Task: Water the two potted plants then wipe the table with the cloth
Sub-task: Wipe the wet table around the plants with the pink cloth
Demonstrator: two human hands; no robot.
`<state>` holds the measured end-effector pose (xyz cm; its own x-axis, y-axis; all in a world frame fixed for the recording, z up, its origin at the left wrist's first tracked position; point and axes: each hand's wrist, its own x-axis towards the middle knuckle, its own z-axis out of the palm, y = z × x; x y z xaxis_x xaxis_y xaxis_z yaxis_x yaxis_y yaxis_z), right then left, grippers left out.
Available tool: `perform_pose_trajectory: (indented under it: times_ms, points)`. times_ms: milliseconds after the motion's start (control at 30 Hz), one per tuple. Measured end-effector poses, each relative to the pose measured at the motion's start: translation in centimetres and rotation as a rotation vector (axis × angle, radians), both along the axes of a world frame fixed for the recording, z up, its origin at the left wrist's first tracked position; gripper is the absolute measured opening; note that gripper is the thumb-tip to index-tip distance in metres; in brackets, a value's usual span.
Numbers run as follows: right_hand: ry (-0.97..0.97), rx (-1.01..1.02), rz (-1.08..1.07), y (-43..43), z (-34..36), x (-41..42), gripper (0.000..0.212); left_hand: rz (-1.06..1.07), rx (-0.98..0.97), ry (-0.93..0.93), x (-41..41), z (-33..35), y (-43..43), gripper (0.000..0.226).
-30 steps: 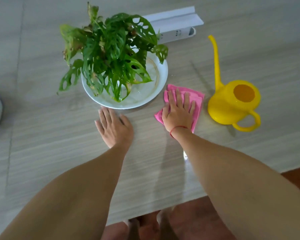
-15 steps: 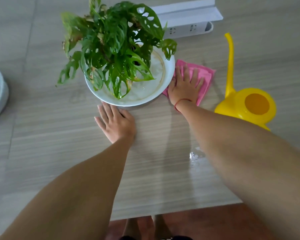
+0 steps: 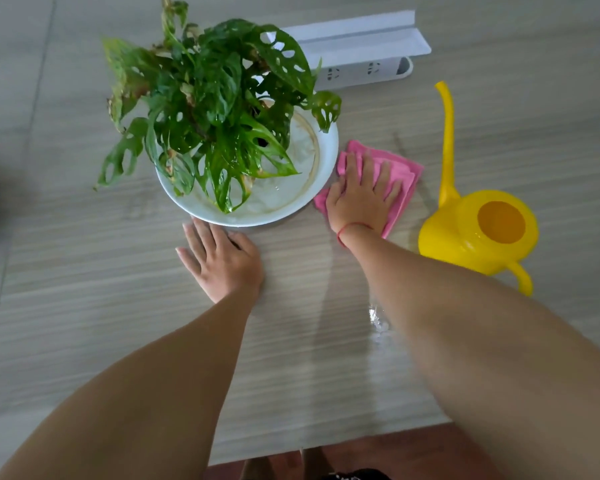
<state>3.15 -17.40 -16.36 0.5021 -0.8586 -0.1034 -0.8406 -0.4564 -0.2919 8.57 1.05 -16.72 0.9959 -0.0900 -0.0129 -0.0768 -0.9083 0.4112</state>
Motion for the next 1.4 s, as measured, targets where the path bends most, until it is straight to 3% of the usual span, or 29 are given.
perform_pose_trajectory:
  times_ms: [233, 400, 633, 800, 933, 1200, 1333, 1400]
  points:
    - [0.013, -0.016, -0.018, -0.2, -0.4, 0.8, 0.052, -0.018, -0.006, -0.016, 0.3, -0.2, 0.0, 0.058]
    - [-0.027, 0.005, 0.008, 8.0, -0.8, -3.3, 0.054, -0.063, -0.009, 0.033, 0.8, 0.1, 0.6, 0.057]
    - [0.031, -0.014, 0.131, 12.3, -0.1, -11.1, 0.064, -0.363, -0.009, 0.047, -0.5, 0.6, 4.6, 0.057]
    - [0.059, -0.057, -0.135, 12.2, -0.5, -17.3, 0.068, -0.470, 0.013, 0.004, 0.0, 0.3, 10.9, 0.055]
    - [0.040, -0.012, -0.231, 15.8, 0.1, -12.0, 0.059, -0.376, 0.038, -0.031, 3.6, 0.7, 17.2, 0.053]
    - [-0.028, 0.057, 0.363, 32.9, 0.8, -0.4, 0.055, -0.269, 0.096, 0.051, 6.5, 1.6, 25.5, 0.053]
    - [-0.048, 0.036, 0.551, 31.4, 0.2, -2.9, 0.055, -0.254, 0.083, 0.087, 6.0, 1.1, 25.9, 0.056]
    - [-0.023, -0.021, 0.452, 28.9, 0.1, -5.7, 0.057, -0.251, 0.078, 0.092, 5.9, 1.0, 25.9, 0.057]
